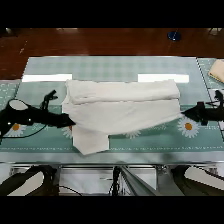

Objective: Fold the shirts.

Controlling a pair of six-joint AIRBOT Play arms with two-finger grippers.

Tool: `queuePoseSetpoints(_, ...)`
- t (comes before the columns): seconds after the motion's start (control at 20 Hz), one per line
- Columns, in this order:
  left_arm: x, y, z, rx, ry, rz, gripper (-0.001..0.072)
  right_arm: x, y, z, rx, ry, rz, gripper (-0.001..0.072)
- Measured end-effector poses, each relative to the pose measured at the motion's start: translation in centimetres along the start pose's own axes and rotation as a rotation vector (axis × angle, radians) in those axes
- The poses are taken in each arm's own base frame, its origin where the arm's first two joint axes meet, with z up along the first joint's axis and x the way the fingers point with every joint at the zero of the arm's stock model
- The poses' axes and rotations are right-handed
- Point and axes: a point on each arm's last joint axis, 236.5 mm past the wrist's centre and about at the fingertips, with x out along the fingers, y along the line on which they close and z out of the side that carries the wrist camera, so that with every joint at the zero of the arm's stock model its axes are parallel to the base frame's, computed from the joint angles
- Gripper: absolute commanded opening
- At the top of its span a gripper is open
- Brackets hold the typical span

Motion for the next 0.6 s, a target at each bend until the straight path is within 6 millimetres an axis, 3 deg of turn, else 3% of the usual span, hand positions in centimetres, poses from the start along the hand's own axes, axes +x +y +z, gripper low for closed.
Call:
queuePoseSetpoints(0.1,-2.6,-1.6,4.0,0.07,-0.131,0.014,0.003,-0.7,4.1,2.3,-0.081,-0.09,0.063,0.0017)
queuePoseSetpoints(0.25,-4.9,-2.9,8.2,0.12,-0.235,0.026,0.003,0.4,8.4,4.5,-0.209,-0.154,0.062,0.0018)
queuePoseSetpoints(0.4,-5.6,-2.5,11.7,0.122,-0.279,0.038,0.003,2.6,10.3,6.9,-0.278,-0.202,0.007,0.0018)
queuePoseSetpoints(0.6,-6.7,-0.9,17.0,0.11,-0.343,0.057,0.003,4.5,11.1,11.2,-0.29,-0.284,-0.036,0.0017)
